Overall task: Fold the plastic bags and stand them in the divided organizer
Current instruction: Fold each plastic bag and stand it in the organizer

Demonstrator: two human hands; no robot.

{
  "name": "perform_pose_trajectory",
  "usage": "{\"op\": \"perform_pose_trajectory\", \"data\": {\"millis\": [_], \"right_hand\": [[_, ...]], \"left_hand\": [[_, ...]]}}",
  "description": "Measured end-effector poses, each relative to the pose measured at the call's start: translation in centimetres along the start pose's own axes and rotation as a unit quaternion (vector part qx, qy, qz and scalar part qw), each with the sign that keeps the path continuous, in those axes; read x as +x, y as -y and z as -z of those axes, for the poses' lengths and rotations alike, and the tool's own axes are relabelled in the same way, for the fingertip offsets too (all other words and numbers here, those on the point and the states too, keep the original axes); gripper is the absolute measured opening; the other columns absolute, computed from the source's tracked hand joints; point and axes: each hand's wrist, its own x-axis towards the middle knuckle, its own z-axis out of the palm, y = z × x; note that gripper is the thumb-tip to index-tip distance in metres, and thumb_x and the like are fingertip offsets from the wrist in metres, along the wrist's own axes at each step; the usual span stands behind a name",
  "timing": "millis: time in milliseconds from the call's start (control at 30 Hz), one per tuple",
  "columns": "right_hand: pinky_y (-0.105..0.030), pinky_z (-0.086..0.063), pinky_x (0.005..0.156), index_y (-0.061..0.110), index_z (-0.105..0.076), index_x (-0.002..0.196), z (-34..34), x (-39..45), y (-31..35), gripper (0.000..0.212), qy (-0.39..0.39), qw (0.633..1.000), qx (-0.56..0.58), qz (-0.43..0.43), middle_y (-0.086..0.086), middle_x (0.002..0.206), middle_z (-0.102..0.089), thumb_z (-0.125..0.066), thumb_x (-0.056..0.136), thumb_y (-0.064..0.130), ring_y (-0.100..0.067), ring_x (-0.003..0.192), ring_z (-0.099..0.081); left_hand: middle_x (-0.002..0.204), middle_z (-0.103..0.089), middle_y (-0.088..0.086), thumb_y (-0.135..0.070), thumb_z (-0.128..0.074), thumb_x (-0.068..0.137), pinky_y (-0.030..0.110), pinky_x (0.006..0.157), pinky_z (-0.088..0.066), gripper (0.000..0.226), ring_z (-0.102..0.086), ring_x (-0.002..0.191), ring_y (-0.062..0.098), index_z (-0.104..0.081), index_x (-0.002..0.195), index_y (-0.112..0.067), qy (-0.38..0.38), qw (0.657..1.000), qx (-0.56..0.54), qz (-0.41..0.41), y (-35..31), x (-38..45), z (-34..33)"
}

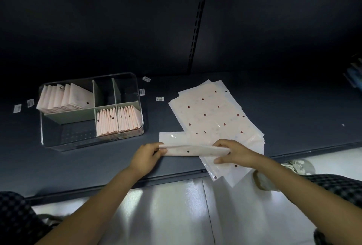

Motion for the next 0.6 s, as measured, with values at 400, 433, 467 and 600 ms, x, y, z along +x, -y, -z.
{"op": "perform_pose_trajectory", "data": {"millis": [400,433,467,600], "right_hand": [[-0.027,-0.035,0.066,0.006,-0.054,0.071,-2.0,3.2,-0.5,0.031,-0.243,0.960,0.013,-0.140,-0.010,0.072,-0.053,-0.060,0.091,0.028,-0.023,0.071,-0.047],[-0.028,-0.036,0.067,0.003,-0.055,0.072,-2.0,3.3,-0.5,0.032,-0.242,0.960,0.009,-0.143,-0.014,0.073,-0.055,-0.060,0.091,0.028,-0.024,0.072,-0.048],[-0.030,-0.038,0.068,-0.003,-0.057,0.075,-2.0,3.3,-0.4,0.035,-0.246,0.958,0.008,-0.147,-0.020,0.076,-0.058,-0.060,0.091,0.028,-0.027,0.073,-0.051],[-0.032,-0.040,0.067,-0.016,-0.058,0.087,-2.1,3.3,-0.4,0.044,-0.260,0.954,-0.002,-0.152,-0.028,0.078,-0.057,-0.059,0.091,0.028,-0.033,0.075,-0.053]], "left_hand": [[0.105,-0.056,0.012,-0.017,-0.061,0.090,0.040,0.082,-0.043,0.029,-0.053,0.099,0.030,-0.050,0.114,-0.005,-0.222,0.967,-0.002,0.125,-2.3,0.6,-2.5],[0.108,-0.054,0.013,-0.016,-0.064,0.088,0.042,0.084,-0.042,0.032,-0.051,0.100,0.031,-0.051,0.115,-0.005,-0.251,0.963,0.048,0.090,-2.6,0.3,-3.0],[0.110,-0.054,0.013,-0.016,-0.065,0.086,0.043,0.084,-0.041,0.032,-0.051,0.101,0.032,-0.054,0.115,-0.006,-0.260,0.960,0.094,0.036,-3.0,0.1,-3.5],[0.156,-0.019,0.005,-0.039,-0.040,0.098,0.035,0.118,-0.006,0.055,-0.015,0.144,0.027,-0.031,0.145,-0.012,-0.070,0.969,0.213,-0.105,-4.0,0.8,-6.5]]}}
